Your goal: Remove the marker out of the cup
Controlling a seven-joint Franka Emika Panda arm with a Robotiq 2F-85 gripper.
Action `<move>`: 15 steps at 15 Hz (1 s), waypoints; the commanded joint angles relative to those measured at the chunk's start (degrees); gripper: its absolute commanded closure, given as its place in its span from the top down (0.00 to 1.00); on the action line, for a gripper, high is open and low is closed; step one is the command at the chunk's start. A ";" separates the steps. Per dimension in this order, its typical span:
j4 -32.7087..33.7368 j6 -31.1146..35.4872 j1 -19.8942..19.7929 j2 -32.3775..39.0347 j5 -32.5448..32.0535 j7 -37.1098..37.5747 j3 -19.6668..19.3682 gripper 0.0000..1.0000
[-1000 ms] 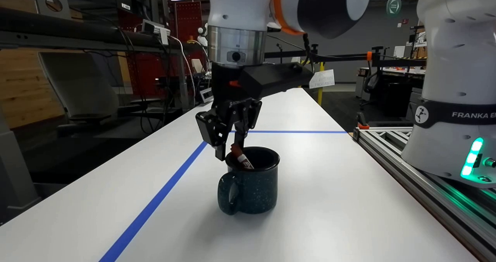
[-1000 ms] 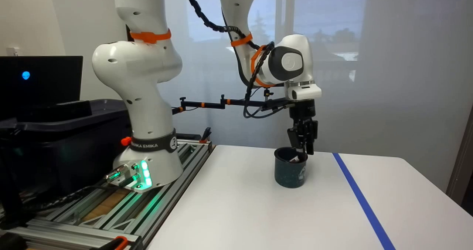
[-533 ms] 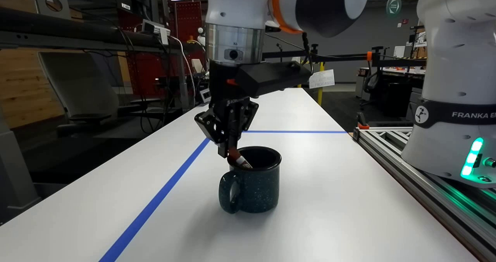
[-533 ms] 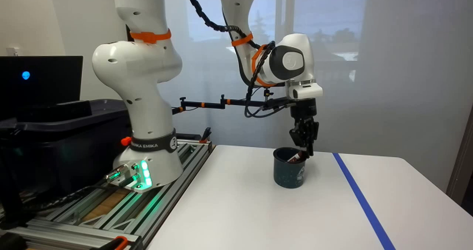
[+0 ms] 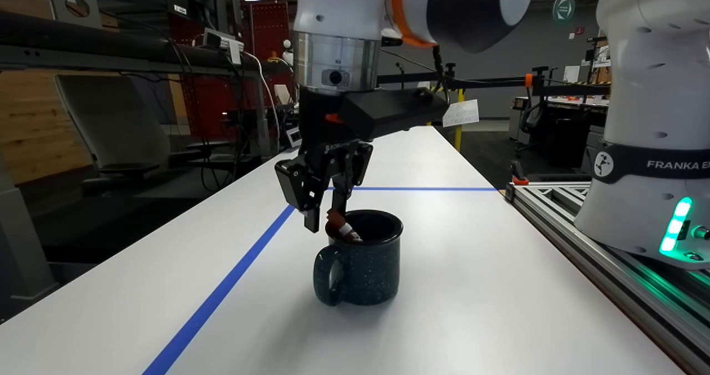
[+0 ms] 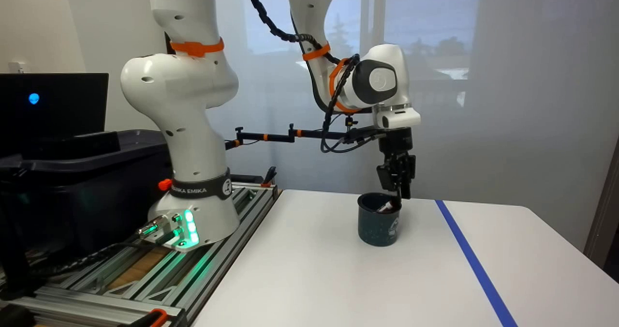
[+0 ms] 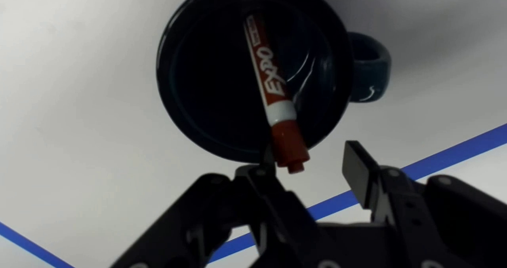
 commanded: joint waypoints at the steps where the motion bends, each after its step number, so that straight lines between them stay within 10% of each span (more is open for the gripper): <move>1: -0.47 -0.27 0.54 -1.12 0.87 0.91 0.83 0.25; 5: -0.64 -0.35 0.37 -1.38 1.30 0.71 1.21 0.01; 11: -1.20 -0.69 0.21 -2.14 4.78 -0.93 2.19 0.00; 12: -1.21 -1.21 0.21 -2.20 5.77 -1.17 2.39 0.03; 13: -1.45 -1.49 0.19 -2.68 7.05 -1.58 2.64 0.27; 15: -1.96 -3.70 0.34 -4.44 12.66 -4.34 3.85 0.30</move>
